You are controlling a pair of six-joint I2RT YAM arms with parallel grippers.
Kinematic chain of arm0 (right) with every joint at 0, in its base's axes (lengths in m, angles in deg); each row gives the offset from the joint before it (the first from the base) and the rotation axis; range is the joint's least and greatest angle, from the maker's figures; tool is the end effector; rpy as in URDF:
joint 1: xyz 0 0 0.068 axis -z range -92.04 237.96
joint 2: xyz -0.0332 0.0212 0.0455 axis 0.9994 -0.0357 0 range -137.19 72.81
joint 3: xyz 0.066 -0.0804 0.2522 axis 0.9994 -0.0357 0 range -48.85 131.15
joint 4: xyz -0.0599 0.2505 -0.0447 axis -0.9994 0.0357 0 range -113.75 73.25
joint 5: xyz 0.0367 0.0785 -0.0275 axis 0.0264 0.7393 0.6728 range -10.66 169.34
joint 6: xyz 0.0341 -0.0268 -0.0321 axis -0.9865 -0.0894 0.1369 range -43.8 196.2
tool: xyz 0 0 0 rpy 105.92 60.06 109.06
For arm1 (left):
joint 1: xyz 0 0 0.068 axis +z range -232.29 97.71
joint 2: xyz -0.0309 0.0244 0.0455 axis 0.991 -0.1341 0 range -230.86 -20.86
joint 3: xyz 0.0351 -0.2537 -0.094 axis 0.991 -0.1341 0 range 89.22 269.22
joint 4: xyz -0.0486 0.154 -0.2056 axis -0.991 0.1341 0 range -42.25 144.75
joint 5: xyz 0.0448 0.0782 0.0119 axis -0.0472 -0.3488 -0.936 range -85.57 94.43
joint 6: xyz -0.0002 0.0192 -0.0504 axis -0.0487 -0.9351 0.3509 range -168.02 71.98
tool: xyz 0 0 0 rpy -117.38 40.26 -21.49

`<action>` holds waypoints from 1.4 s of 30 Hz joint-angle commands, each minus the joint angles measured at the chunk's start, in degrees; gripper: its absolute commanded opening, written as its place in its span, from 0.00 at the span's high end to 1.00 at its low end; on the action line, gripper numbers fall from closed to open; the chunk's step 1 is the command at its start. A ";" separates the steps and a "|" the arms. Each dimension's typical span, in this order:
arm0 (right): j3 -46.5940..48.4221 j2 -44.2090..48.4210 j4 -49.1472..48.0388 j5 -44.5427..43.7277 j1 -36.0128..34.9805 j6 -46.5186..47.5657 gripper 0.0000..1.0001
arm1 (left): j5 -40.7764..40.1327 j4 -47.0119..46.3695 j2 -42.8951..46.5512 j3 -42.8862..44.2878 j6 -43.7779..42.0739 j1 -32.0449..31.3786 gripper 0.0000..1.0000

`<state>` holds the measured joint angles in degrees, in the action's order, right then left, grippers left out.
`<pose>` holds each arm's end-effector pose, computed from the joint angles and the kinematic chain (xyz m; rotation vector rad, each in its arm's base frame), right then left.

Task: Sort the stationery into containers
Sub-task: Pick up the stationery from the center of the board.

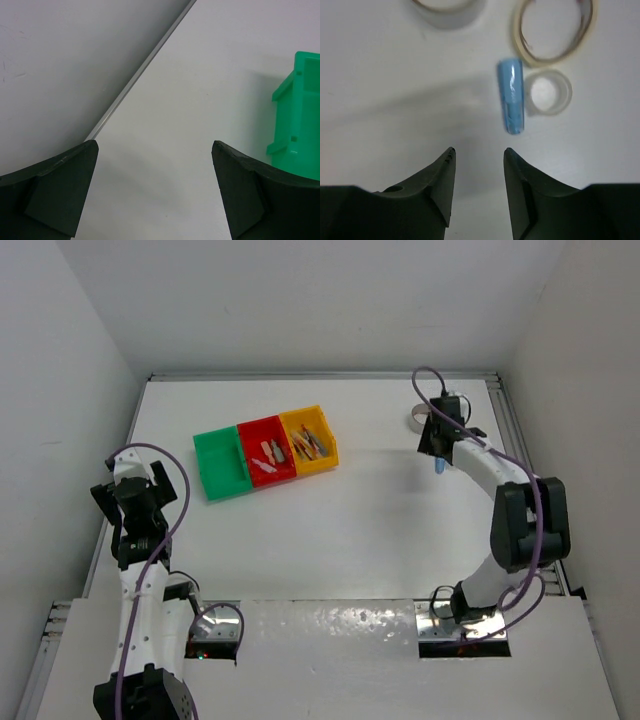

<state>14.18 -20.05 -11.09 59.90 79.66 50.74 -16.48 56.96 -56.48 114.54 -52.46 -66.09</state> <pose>0.3529 0.0394 0.2346 0.5048 2.2057 -0.0815 0.1485 0.0564 0.2467 -0.4447 1.8802 0.5903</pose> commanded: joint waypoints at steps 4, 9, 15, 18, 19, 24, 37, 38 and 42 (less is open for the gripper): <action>-2.12 -5.13 2.27 3.71 6.62 -6.10 0.49 | 0.08 -1.48 0.46 0.08 -0.03 0.76 0.05; 0.08 -11.11 2.19 2.13 6.71 -5.66 0.47 | -0.01 -1.30 0.37 0.17 0.05 0.67 0.05; 3.41 -16.64 1.65 2.30 7.50 -7.06 0.49 | 0.08 -1.30 0.46 0.08 -0.03 0.67 0.05; 6.49 -19.20 3.24 1.95 8.03 -8.03 0.52 | 0.08 -1.21 0.55 0.17 -0.03 0.67 0.05; 7.11 -19.64 3.33 2.04 9.86 -7.95 0.52 | -0.01 -1.21 0.55 0.08 -0.03 0.67 0.05; 9.83 -21.75 4.90 2.66 9.88 -6.28 0.55 | -0.27 -1.30 0.55 0.17 -0.03 0.67 0.05; 8.43 -17.28 5.18 1.26 5.83 4.61 1.00 | -0.63 -1.39 0.72 0.17 -0.03 0.84 0.05; 8.43 -15.88 5.18 -0.06 3.40 5.41 1.00 | -0.45 -1.48 0.72 0.08 -0.03 0.84 0.05; 7.56 -4.91 1.94 -2.27 -4.69 2.36 1.00 | -0.63 -1.65 0.55 -0.01 0.05 0.84 0.05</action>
<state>21.52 -36.60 -5.05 59.76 81.15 53.10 -16.59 56.99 -56.48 114.54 -52.49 -66.09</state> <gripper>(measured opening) 0.262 0.950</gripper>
